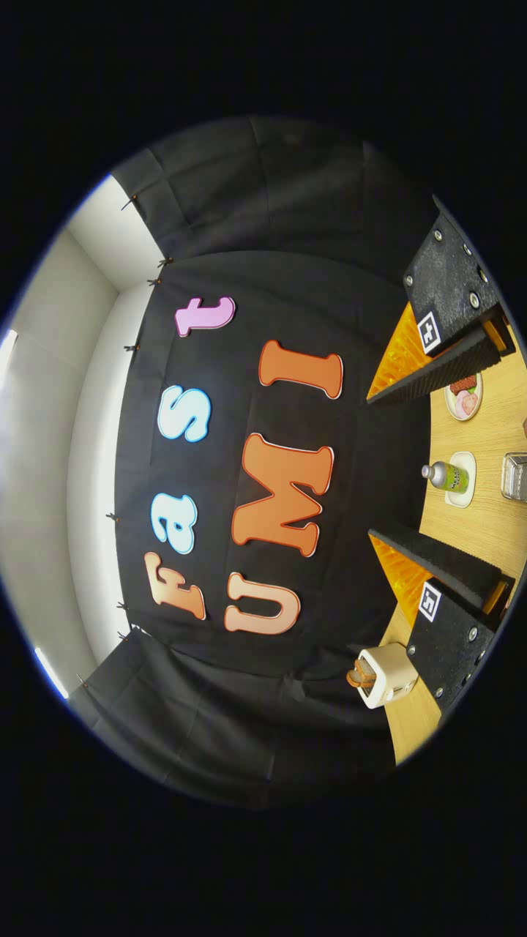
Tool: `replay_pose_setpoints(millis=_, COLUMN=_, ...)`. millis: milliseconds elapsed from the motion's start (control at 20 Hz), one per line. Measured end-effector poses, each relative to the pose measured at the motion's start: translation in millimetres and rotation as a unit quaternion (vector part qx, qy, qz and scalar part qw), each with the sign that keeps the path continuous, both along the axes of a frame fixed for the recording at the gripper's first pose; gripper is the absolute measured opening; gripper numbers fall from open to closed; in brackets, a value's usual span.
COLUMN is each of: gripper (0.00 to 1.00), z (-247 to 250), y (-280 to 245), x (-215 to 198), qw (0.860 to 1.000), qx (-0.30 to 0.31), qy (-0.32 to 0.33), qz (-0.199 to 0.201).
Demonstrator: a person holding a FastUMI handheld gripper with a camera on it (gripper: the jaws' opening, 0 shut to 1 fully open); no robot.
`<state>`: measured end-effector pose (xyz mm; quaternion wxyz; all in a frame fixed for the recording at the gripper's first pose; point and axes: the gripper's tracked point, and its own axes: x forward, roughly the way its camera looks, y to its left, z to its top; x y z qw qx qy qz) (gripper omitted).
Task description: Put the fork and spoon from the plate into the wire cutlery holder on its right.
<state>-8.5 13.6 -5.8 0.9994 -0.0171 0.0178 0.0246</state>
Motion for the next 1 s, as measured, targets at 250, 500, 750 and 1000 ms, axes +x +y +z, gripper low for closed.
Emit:
replay_pose_setpoints(millis=250, gripper=0.97, z=5.3, y=12.9, x=1.5, qw=1.0, qx=0.003, qy=-0.004, qz=0.011)
replay_pose_setpoints(millis=500, gripper=0.97, z=-10.1, y=38.4, x=-2.1, qw=0.999, qx=0.005, qy=0.018, qz=0.03)
replay_pose_setpoints(millis=750, gripper=0.97, z=-35.5, y=77.4, x=-7.4, qw=0.997, qx=0.0, qy=0.05, qz=0.054)
replay_pose_setpoints(millis=1000, gripper=0.97, z=-89.7, y=133.8, x=-11.8, qw=0.991, qx=-0.017, qy=0.107, qz=0.081)
